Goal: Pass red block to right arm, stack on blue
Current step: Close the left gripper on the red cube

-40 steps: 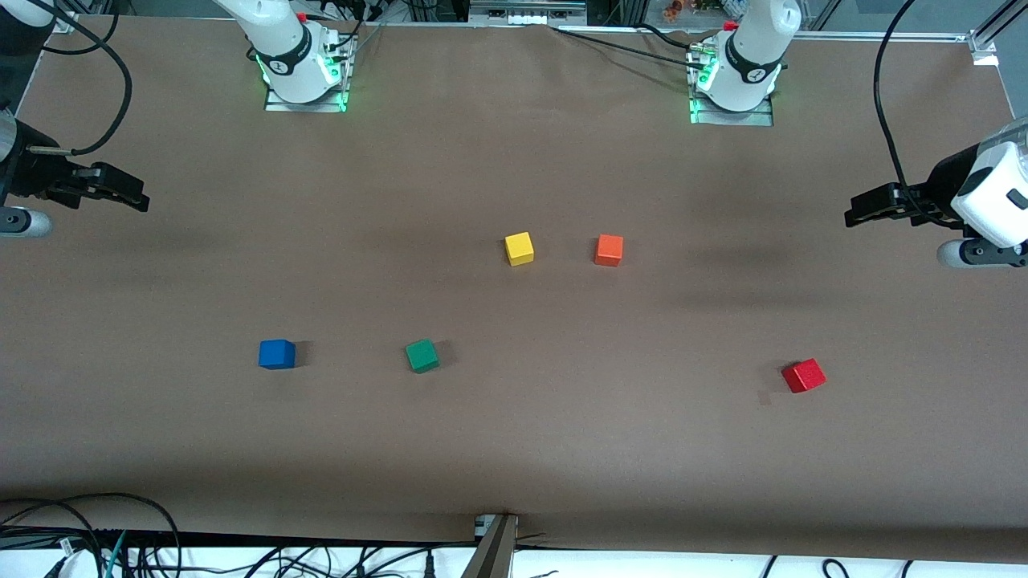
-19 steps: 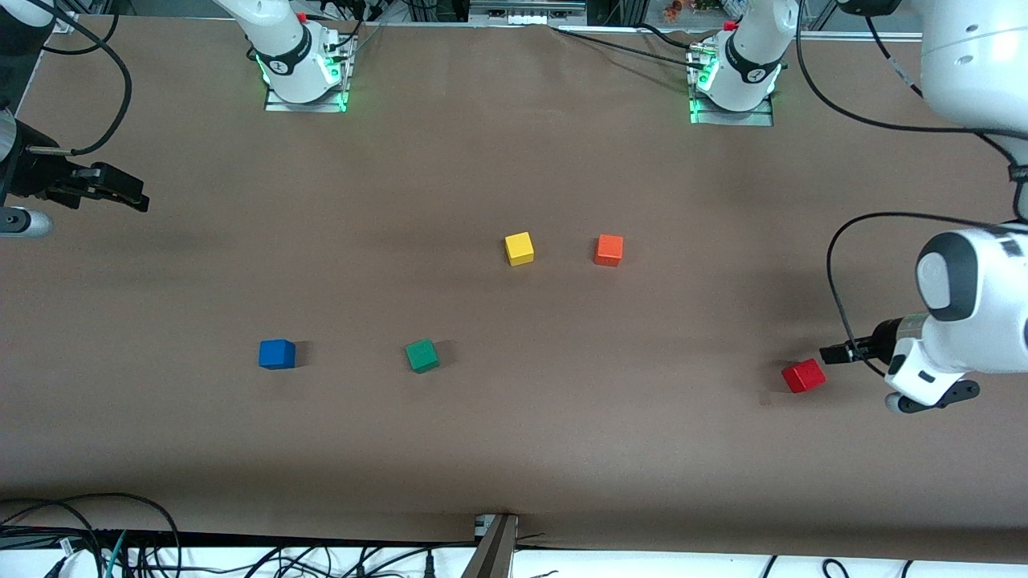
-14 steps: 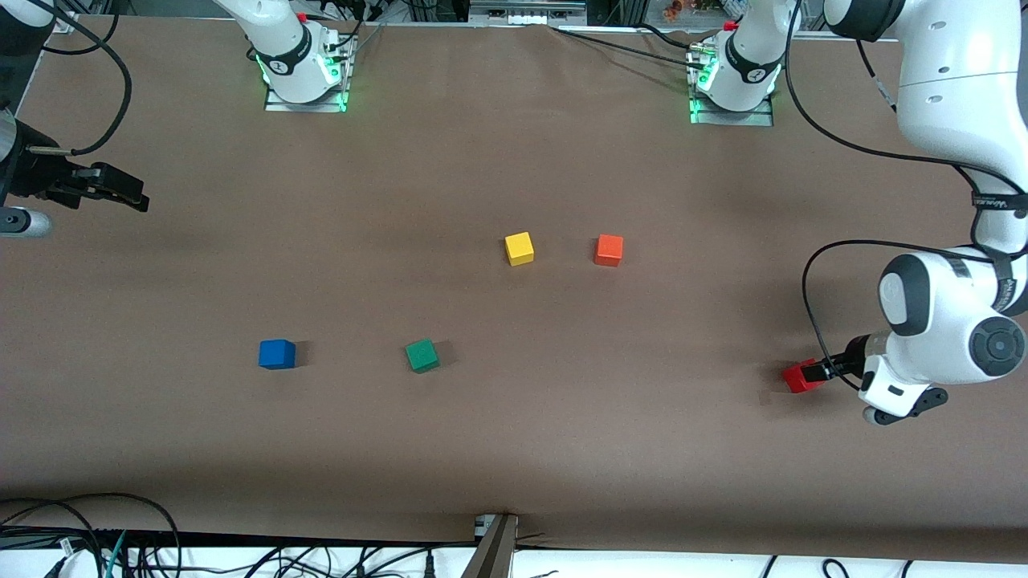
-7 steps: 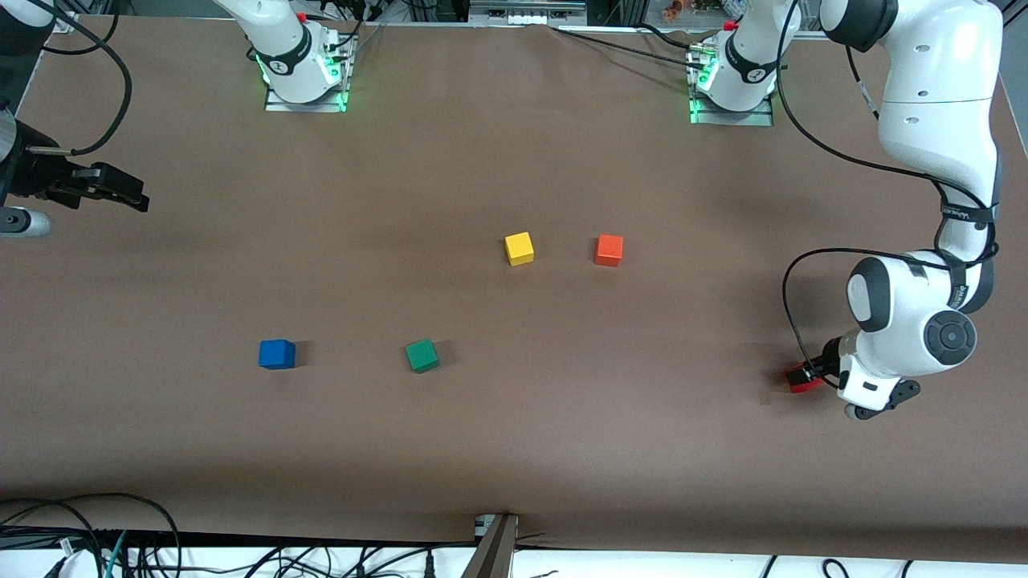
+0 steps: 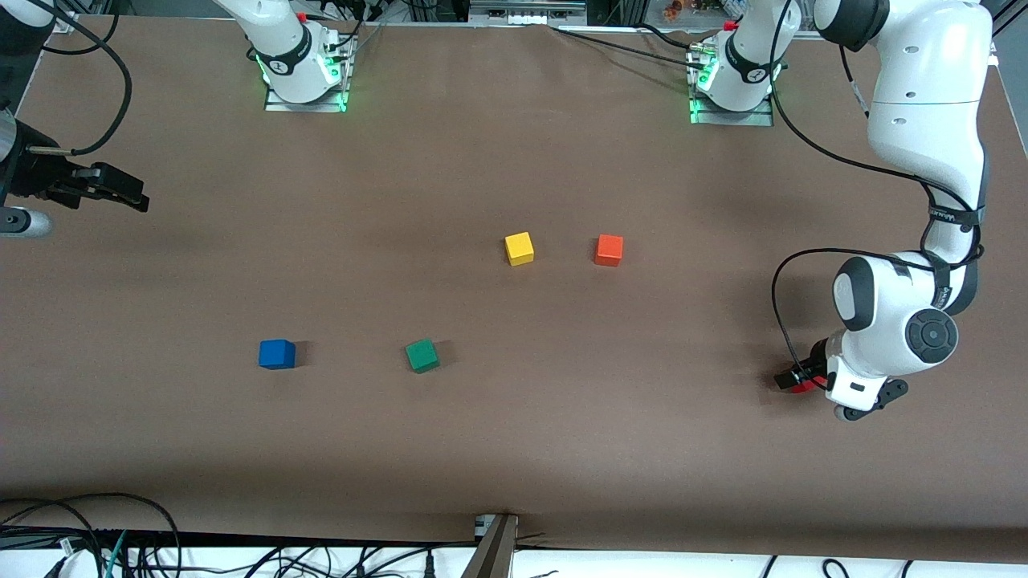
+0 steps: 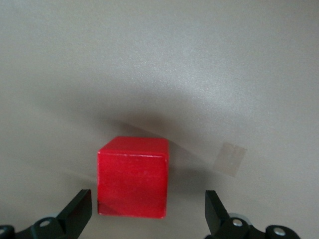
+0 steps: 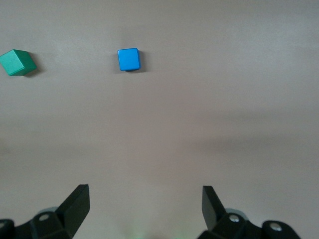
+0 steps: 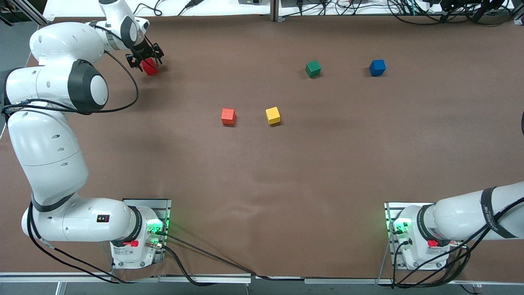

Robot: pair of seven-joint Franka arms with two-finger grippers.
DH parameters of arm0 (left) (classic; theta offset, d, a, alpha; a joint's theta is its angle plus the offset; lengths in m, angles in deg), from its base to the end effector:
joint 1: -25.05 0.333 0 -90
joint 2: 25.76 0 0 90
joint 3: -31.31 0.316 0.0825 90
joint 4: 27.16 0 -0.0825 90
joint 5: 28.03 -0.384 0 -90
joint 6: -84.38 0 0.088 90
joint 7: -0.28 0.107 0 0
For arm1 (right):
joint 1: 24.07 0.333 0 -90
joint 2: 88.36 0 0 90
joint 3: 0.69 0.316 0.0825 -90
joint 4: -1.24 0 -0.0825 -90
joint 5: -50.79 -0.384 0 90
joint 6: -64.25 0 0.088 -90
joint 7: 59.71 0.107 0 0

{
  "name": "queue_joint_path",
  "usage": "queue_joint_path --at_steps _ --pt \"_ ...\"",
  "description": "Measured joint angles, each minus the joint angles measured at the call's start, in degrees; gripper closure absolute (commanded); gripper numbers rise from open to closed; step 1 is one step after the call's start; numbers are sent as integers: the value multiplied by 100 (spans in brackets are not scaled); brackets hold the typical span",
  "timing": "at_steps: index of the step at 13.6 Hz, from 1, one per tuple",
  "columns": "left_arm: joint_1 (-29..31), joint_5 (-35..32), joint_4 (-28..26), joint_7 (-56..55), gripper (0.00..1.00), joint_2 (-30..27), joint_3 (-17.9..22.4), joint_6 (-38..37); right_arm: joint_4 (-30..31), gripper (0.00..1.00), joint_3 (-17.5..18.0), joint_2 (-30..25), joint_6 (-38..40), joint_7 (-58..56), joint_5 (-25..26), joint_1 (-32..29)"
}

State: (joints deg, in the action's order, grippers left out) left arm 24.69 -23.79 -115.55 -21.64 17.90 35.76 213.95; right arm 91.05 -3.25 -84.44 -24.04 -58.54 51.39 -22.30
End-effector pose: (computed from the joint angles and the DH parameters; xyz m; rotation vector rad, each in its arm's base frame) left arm 0.7006 0.0403 0.1992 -3.0461 -0.7486 0.0632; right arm 0.5698 -0.0082 0.5852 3.1238 -0.0532 -0.1483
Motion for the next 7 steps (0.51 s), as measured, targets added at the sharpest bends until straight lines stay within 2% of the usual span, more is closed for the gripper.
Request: queue_joint_path --at_steps 3,5,7 --pt "54 0 -23 0 0 39 14 14 0 0 0 0 0 0 0 0" --pt "57 0 -49 0 15 66 11 26 0 0 0 0 0 0 0 0" --pt "48 0 -50 0 20 76 5 74 0 0 0 0 0 0 0 0"
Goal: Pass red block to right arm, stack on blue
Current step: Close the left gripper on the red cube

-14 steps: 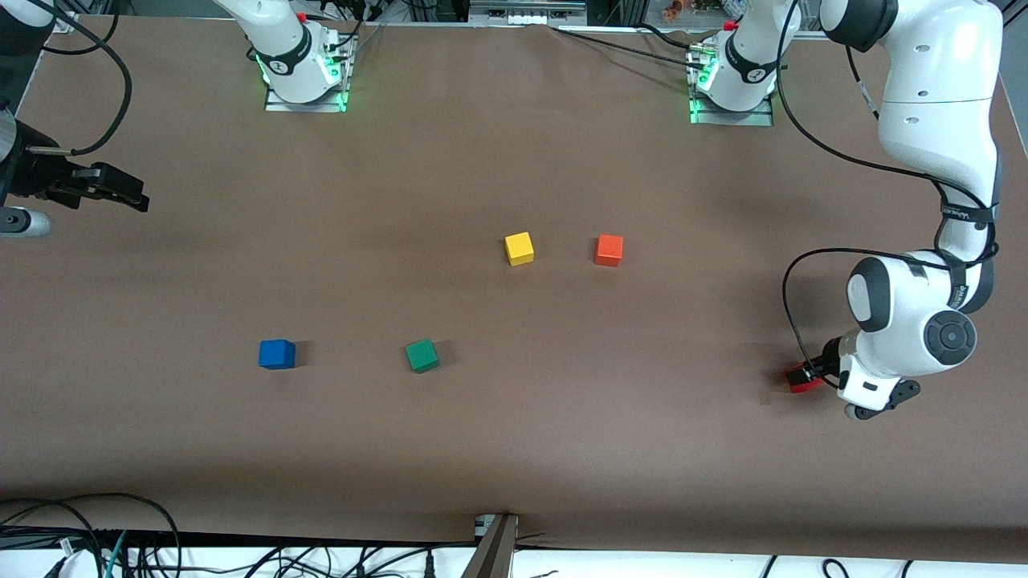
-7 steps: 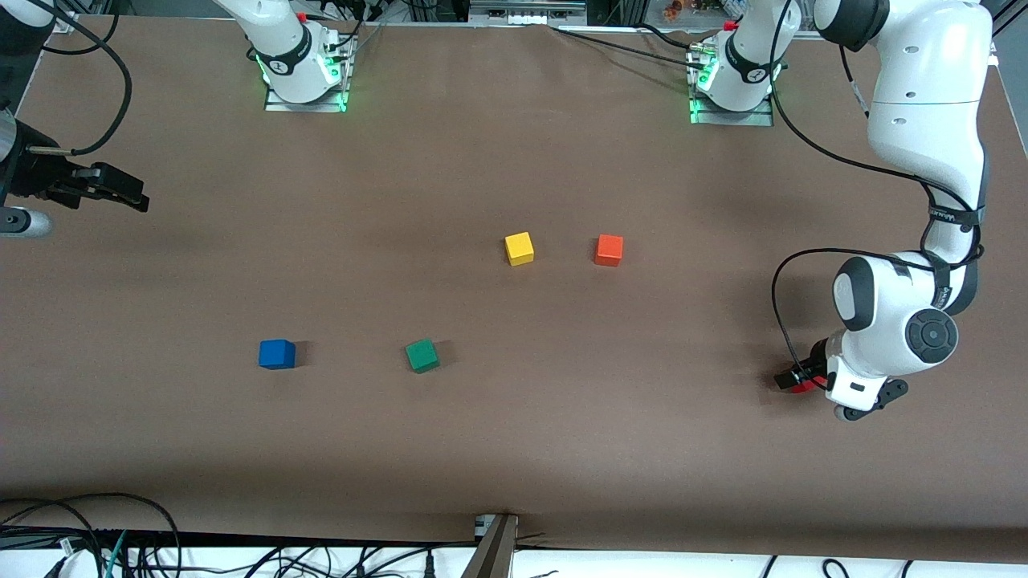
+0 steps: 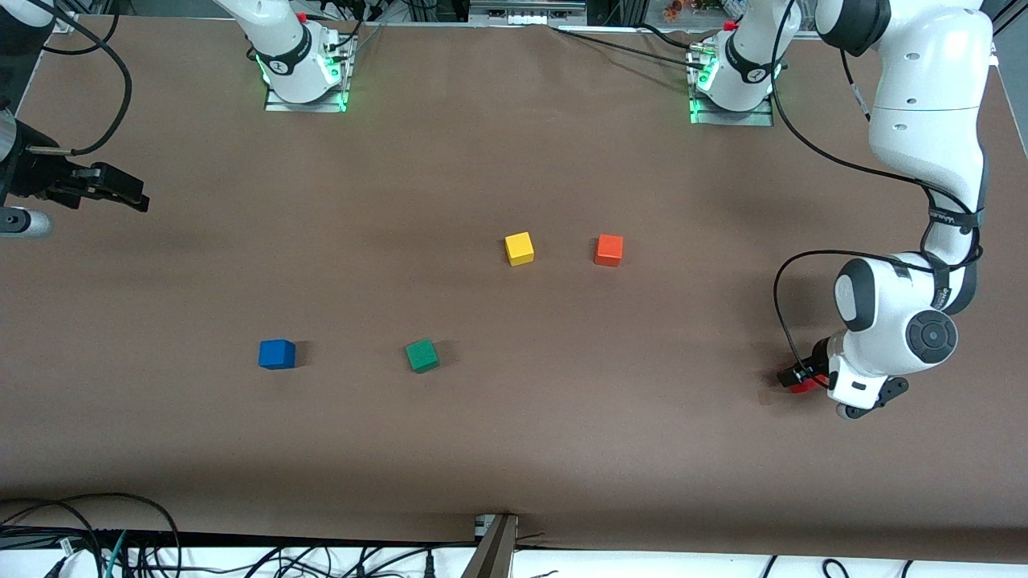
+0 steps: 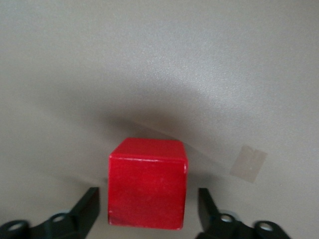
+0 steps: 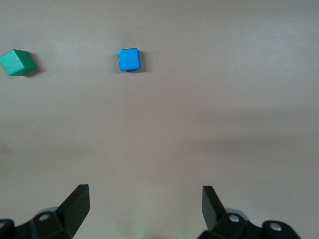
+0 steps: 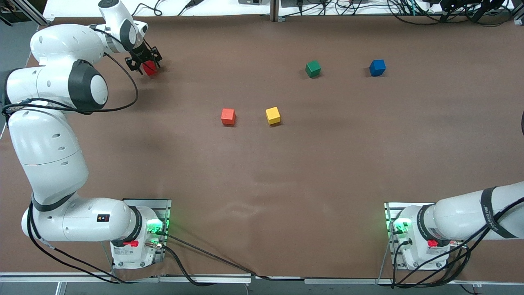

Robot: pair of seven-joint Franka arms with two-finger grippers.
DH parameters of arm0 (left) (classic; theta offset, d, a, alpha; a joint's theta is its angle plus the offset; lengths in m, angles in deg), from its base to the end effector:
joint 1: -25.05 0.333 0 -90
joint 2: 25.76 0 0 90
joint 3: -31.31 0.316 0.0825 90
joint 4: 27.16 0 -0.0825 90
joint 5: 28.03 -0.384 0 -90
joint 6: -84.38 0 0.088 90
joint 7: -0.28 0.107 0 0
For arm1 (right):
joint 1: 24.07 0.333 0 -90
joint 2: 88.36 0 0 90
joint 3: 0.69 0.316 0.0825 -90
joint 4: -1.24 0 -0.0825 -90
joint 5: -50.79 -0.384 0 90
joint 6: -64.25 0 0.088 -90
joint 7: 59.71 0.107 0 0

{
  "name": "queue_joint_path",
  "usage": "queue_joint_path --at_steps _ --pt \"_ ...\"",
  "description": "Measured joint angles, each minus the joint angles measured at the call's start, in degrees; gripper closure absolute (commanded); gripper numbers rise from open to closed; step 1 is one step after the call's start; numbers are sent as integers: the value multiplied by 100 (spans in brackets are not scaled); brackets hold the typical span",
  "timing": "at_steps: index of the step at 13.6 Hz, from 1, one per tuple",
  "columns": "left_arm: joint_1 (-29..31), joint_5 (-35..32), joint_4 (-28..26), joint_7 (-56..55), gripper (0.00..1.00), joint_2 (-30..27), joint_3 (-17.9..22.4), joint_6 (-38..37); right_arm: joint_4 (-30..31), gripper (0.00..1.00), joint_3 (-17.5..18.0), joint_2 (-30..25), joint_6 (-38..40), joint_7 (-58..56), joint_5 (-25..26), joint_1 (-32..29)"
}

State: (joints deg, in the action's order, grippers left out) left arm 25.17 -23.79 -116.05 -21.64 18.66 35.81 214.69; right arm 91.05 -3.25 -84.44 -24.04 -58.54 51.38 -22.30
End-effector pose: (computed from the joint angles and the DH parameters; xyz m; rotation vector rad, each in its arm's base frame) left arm 0.6971 0.0468 0.1874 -3.0388 -0.7622 0.0765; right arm 0.5698 -0.0082 0.5852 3.1240 -0.0532 -0.1483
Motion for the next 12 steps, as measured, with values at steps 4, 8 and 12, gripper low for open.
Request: queue_joint_path --at_steps 4,8,12 --pt "-2 0 3 -1 18 0 2 85 0 0 0 0 0 0 0 0" --pt "-1 0 4 0 14 0 4 111 0 0 0 0 0 0 0 0" --pt "1 0 4 23 41 1 9 200 0 0 0 0 0 0 0 0"
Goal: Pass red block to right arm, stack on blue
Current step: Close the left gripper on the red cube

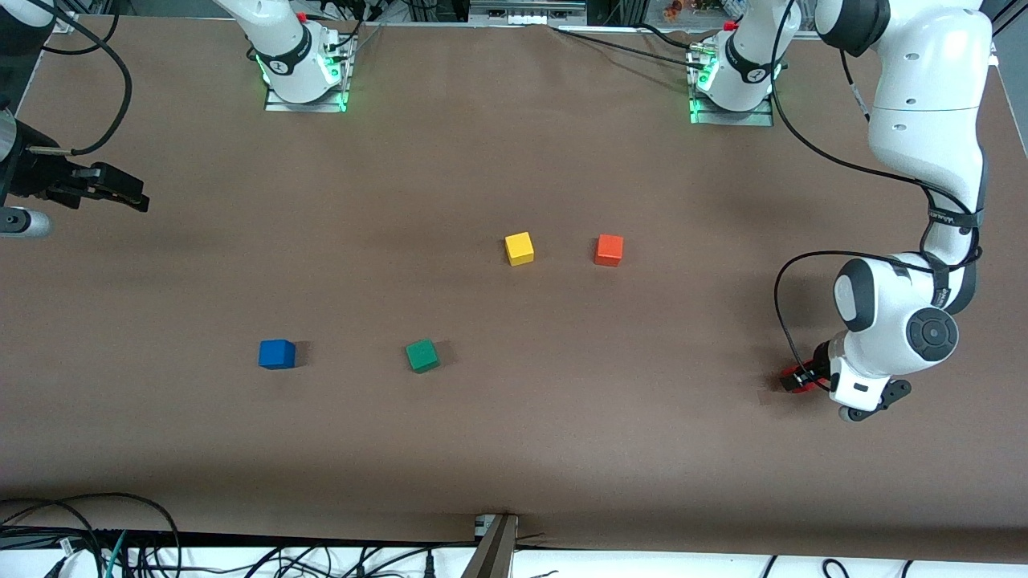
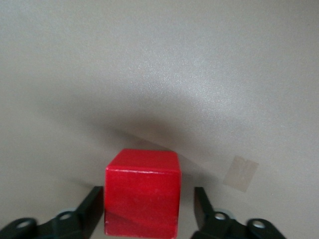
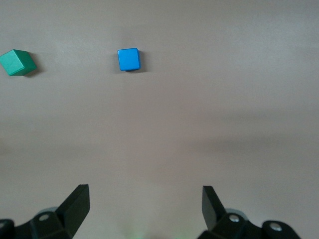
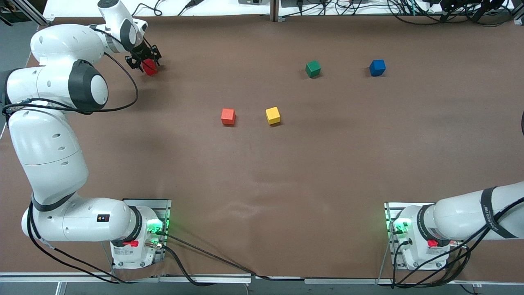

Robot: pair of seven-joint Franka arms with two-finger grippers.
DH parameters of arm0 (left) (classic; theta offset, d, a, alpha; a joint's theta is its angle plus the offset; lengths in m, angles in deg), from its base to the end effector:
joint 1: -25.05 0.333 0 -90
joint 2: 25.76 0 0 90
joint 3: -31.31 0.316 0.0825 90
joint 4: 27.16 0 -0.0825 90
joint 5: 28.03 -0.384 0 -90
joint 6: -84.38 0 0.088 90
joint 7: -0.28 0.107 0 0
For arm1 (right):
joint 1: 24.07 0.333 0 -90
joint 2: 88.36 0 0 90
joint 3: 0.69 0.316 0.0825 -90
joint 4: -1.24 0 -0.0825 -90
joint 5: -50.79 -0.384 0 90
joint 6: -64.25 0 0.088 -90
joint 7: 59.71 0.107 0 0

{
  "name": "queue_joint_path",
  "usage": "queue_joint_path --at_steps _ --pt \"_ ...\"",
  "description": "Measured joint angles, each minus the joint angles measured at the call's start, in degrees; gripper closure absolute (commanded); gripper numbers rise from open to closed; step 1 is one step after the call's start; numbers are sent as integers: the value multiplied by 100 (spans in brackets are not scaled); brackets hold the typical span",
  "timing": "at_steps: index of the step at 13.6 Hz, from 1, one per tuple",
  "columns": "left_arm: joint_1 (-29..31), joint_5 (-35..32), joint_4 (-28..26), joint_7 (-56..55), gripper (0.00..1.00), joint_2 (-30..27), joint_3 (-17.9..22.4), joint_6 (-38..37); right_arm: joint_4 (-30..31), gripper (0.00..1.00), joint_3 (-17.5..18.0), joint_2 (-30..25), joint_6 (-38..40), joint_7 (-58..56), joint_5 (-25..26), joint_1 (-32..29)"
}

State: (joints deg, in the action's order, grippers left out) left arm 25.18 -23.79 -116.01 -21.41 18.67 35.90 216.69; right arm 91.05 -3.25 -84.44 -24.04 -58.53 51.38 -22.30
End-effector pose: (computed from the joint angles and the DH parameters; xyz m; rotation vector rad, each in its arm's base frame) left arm 0.7011 0.0483 0.1905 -3.0444 -0.7591 0.0211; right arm 0.5698 -0.0082 0.5852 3.1239 -0.0535 -0.1483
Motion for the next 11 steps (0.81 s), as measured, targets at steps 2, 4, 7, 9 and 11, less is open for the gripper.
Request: queue_joint_path --at_steps 2,4,7,9,11 --pt "8 0 0 135 48 0 10 15 0 0 0 0 0 0 0 0" --pt "40 0 2 389 62 0 28 26 0 0 0 0 0 0 0 0" --pt "78 0 29 932 68 0 32 48 0 0 0 0 0 0 0 0" --pt "64 0 157 1381 70 -16 -25 32 0 0 0 0 0 0 0 0" --pt "-31 0 301 1857 80 -104 -193 -54 0 0 0 0 0 0 0 0"
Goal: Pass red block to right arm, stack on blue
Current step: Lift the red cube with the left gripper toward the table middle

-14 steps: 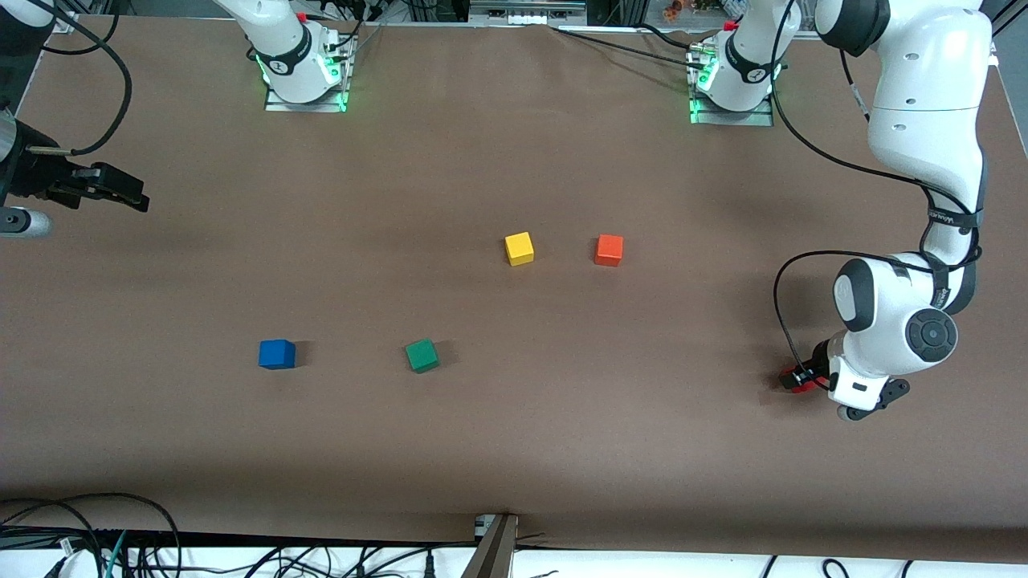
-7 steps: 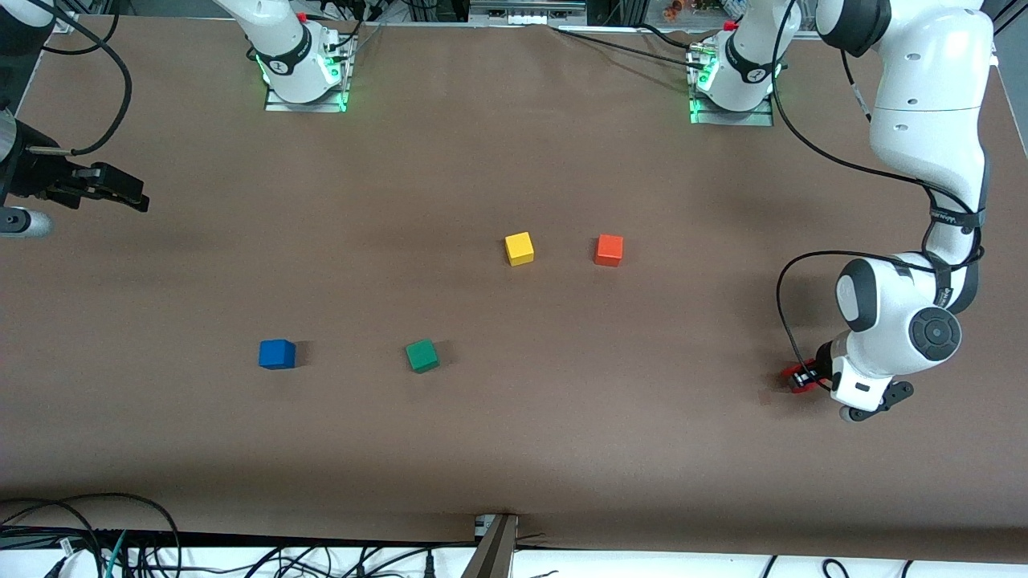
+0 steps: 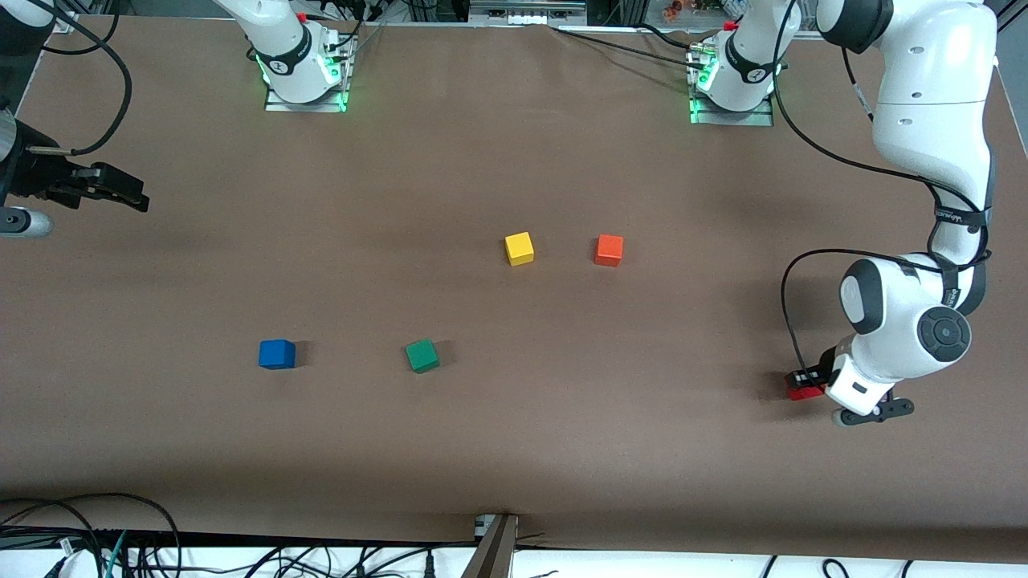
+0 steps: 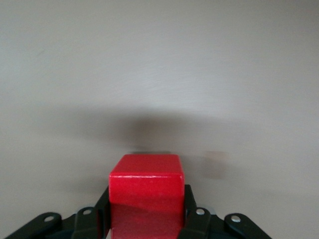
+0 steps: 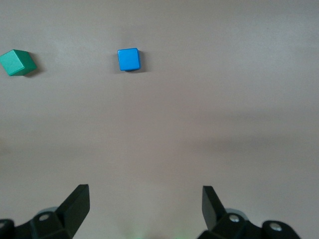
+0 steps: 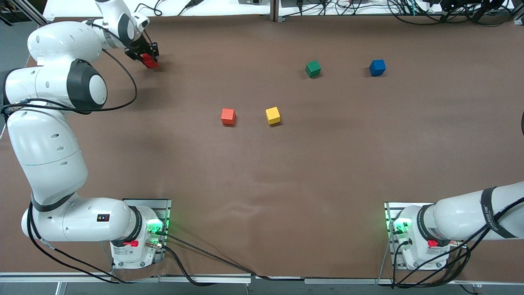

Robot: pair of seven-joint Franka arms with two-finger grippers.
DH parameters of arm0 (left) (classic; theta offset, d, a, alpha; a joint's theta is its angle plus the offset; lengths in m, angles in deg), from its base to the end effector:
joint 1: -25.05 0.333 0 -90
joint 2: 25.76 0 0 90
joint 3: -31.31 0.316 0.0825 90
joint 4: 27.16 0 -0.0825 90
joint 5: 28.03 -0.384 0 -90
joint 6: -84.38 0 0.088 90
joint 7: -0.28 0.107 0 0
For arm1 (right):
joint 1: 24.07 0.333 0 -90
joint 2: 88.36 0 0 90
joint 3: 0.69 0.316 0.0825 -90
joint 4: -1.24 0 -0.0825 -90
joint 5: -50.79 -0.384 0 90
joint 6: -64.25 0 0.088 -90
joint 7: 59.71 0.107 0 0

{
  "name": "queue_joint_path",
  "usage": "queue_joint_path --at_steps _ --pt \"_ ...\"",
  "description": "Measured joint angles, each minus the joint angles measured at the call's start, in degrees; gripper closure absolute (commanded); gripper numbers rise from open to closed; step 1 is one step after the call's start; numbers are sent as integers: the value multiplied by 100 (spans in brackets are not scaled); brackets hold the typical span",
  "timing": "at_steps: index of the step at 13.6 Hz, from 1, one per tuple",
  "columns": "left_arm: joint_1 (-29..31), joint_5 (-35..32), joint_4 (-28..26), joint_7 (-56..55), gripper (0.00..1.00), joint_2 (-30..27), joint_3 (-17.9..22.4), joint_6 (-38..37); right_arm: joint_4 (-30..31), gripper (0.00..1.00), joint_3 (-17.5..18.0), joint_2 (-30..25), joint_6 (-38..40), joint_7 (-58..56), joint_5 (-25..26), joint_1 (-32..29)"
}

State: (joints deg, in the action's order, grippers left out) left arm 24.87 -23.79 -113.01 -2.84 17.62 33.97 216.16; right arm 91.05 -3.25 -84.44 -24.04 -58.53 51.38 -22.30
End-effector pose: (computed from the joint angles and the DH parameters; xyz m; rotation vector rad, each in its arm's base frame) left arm 0.7190 0.0239 0.2245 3.1090 0.2061 0.0709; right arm 0.5698 -0.0082 0.5852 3.1239 -0.0535 -0.1483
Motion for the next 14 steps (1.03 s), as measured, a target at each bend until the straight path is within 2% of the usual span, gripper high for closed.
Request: queue_joint_path --at_steps 4,10,12,14 --pt "-526 0 193 464 85 -463 -518 -405 0 0 0 0 0 0 0 0" --pt "-618 29 217 1412 85 -1390 -1908 -616 0 0 0 0 0 0 -1 0" --pt "-560 317 215 1949 88 -1483 -2271 -617 0 0 -1 0 0 0 -1 -1" --pt "-512 985 214 2703 87 -1511 -2489 -614 0 0 -4 1 -54 0 -1 -2"
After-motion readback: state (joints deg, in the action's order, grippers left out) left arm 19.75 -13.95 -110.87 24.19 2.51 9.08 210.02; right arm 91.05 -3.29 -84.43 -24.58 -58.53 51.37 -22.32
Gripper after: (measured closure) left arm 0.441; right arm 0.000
